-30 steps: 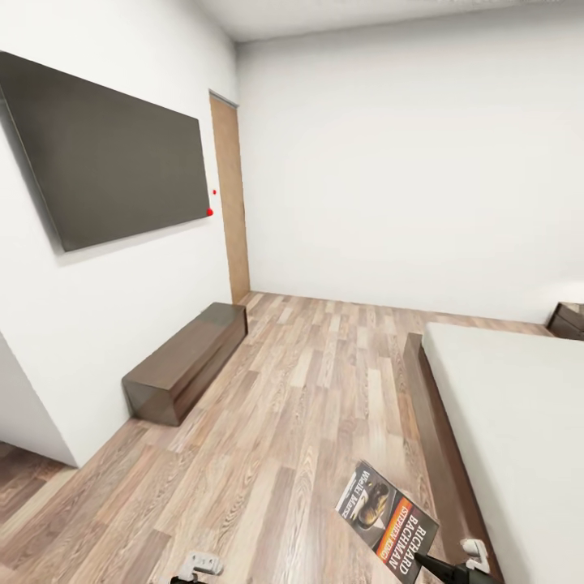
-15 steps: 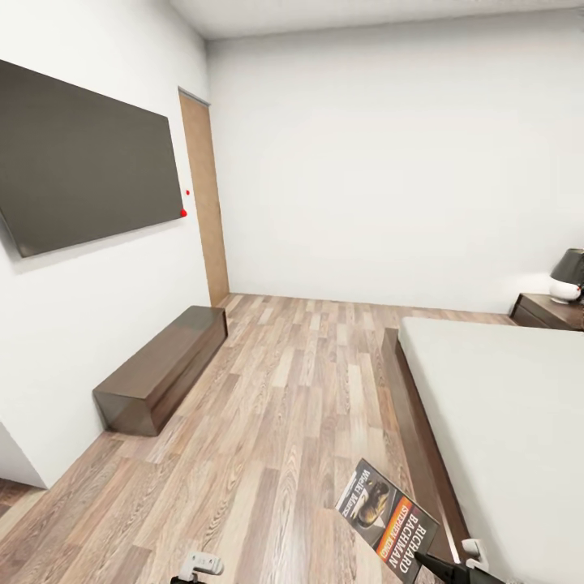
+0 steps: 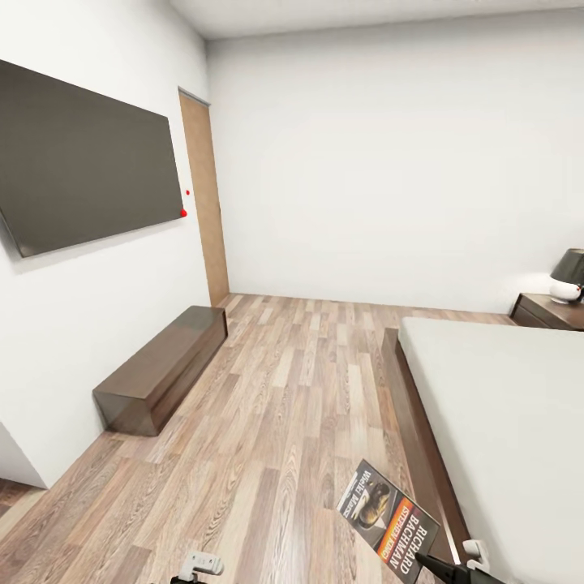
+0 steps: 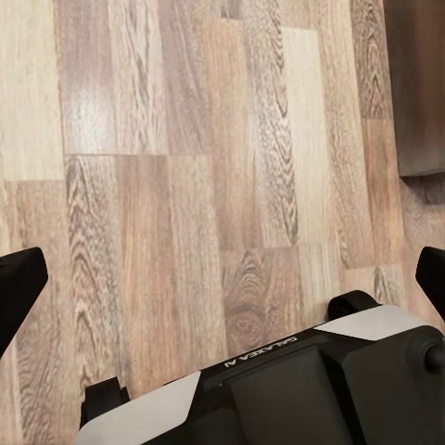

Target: In the bedroom, move the book from the bed onto either nightstand, and place the two sandals side by side next to the bed.

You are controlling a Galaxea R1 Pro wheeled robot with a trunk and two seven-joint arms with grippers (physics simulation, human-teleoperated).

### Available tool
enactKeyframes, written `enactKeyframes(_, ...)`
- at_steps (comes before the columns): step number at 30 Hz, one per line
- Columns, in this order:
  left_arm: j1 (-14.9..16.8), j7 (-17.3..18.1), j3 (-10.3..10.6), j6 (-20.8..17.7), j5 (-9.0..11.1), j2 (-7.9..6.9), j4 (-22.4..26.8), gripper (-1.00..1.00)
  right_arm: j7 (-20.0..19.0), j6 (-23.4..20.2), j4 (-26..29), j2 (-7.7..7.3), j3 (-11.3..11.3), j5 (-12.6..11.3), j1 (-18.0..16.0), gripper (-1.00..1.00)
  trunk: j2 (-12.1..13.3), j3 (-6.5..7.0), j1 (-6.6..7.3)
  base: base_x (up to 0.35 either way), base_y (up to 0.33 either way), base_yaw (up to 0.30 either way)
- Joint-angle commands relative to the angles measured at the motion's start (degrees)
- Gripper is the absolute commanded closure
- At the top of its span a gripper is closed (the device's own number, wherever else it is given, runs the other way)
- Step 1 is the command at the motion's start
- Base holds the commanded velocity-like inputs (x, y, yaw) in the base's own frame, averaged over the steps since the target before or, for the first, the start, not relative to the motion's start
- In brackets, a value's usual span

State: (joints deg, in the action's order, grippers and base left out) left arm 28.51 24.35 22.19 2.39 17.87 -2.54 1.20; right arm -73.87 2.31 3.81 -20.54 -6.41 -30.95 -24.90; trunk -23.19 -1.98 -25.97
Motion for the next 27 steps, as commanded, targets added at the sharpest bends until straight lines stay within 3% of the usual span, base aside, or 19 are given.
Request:
enactKeyframes(1,0.1,0.2,0.5,0.2,0.4,-0.01,-0.1,-1.00,-0.1,0.2,0.0,0.00,-0.4,-0.4,-0.1,1.00,-0.1,-0.13,-0.04,0.000,0.000,0.000)
enactKeyframes(14,0.1,0.1,0.5,0.2,0.4,-0.01,-0.1,-1.00,-0.1,0.2,0.0,0.00,-0.4,-0.4,-0.1,1.00,-0.1,-0.13,-0.04,0.022,0.000,0.000)
enactKeyframes(27,0.1,0.1,0.5,0.2,0.4,-0.01,-0.1,-1.00,-0.1,0.2,0.0,0.08,-0.4,-0.4,-0.1,1.00,-0.1,-0.13,-0.04,0.307,0.000,0.000)
